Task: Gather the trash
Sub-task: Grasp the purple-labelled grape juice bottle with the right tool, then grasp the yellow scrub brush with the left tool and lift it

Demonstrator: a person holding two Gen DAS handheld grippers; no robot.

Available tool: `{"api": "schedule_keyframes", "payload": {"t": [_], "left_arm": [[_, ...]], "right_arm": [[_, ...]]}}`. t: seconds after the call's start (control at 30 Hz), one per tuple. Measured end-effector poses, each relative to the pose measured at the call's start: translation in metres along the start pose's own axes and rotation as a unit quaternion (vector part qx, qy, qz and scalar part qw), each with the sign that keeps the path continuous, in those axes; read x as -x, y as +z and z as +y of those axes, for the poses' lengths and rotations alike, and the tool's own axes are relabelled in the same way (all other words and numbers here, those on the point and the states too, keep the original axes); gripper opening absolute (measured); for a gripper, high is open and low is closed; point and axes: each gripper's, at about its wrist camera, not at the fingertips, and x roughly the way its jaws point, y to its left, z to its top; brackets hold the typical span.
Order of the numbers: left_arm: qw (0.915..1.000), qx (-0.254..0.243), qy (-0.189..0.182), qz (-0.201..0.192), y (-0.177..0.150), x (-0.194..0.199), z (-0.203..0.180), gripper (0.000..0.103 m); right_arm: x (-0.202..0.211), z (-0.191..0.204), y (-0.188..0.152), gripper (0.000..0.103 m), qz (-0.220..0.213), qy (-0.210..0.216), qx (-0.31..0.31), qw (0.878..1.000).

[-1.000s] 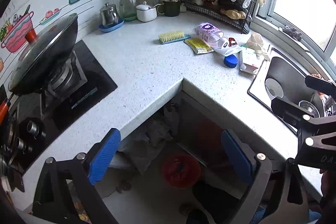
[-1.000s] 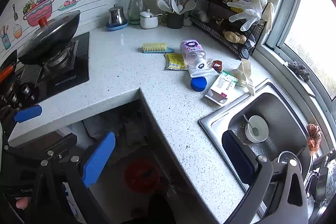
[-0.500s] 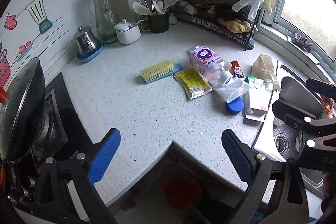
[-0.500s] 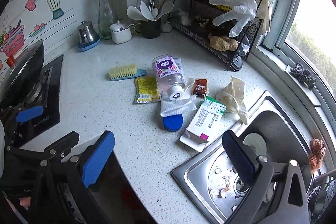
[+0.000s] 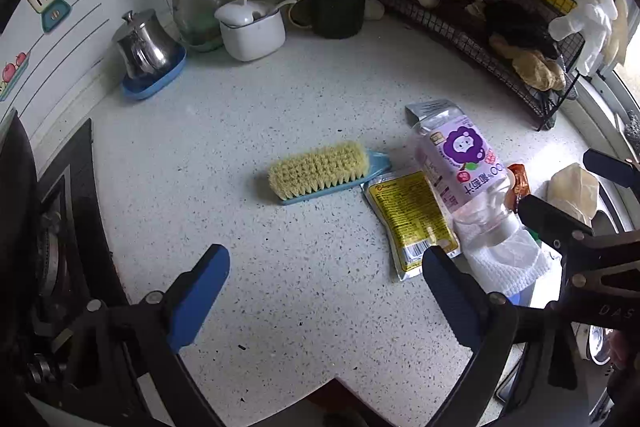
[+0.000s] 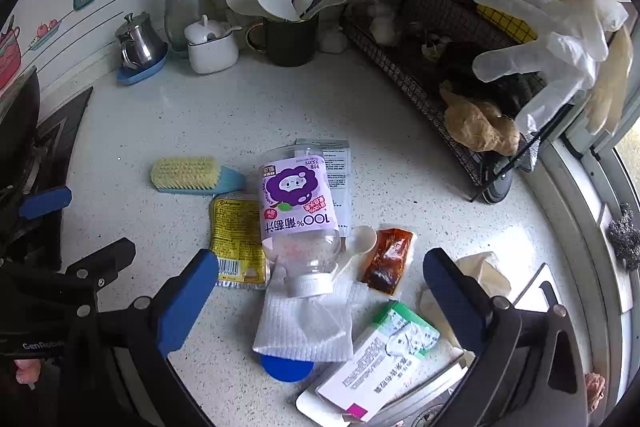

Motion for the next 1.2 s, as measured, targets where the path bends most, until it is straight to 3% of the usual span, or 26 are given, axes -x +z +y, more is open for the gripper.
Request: {"api": "schedule_keyframes", "payload": {"t": [0.4, 0.47, 0.5, 0.53, 0.6, 0.77, 0.93, 1.2], "left_arm": [[0.9976, 0.032, 0.026, 0.056, 0.01, -0.073, 0.014, 0.096], [0.9974, 0.03, 0.028, 0.059, 0.011, -0.077, 0.014, 0.096], [0.9975, 0.027, 0.027, 0.06, 0.012, -0.079, 0.013, 0.096], [0.9976, 0.024, 0.025, 0.061, 0.012, -0.08, 0.012, 0.096], [0.9979, 0.016, 0.021, 0.058, 0.014, -0.08, 0.012, 0.096], [0.9986, -0.017, 0.012, 0.05, 0.024, -0.078, 0.011, 0.096], [0.9967, -0.065, -0.021, 0.044, 0.038, -0.076, 0.013, 0.096], [0.9887, -0.126, -0.066, 0.047, 0.062, -0.092, 0.018, 0.096]], "right_arm": [[-0.09, 0.011, 0.018, 0.102, 0.063, 0.03, 0.045, 0.997], [-0.096, 0.01, 0.018, 0.097, 0.071, 0.04, 0.045, 0.996], [-0.099, 0.01, 0.017, 0.086, 0.075, 0.045, 0.045, 0.995], [-0.1, 0.01, 0.016, 0.076, 0.077, 0.05, 0.045, 0.995], [-0.098, 0.009, 0.016, 0.067, 0.072, 0.059, 0.041, 0.995], [-0.083, 0.002, 0.014, 0.067, 0.062, 0.057, 0.023, 0.996], [-0.059, 0.002, 0.015, 0.067, 0.043, 0.061, 0.0, 0.997], [-0.057, 0.003, 0.02, 0.067, 0.051, 0.06, -0.03, 0.996]]}}
